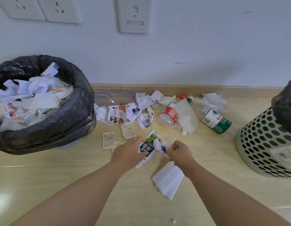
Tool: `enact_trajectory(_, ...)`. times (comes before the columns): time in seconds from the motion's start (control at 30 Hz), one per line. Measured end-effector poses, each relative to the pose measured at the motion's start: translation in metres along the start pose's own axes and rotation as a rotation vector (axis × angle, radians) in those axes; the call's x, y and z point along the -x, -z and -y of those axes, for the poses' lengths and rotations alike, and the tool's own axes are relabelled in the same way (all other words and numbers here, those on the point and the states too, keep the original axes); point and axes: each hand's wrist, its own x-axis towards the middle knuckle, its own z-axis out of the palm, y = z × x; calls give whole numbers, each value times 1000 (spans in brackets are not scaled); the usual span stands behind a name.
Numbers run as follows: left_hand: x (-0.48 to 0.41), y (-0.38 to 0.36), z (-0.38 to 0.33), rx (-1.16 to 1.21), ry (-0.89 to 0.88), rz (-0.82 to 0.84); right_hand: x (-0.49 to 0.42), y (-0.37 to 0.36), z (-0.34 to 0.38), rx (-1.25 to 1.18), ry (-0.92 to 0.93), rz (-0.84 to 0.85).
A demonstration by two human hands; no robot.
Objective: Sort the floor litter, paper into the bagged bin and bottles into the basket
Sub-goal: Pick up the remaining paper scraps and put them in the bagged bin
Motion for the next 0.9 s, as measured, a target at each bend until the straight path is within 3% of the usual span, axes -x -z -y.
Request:
enact_trajectory(0.23,-2,-10,-20,81,-100,127,9,-2,5,-49,0,163)
enact_trajectory(0.43,-6,-6,-14,232,-30,57,9,-7,11,-120,-33,60)
enact_trajectory(0.6,-10,7,-20,836,329,75,13,-25,38,-267,-40,-34)
enact_trajectory(0.73,-9,35,-26,1450,601,-79,19,-51,77,-358,76,-73)
enact_trajectory(0.9,2,83,-18,1932,602,-170,35,-76,126,-363,256,-124)
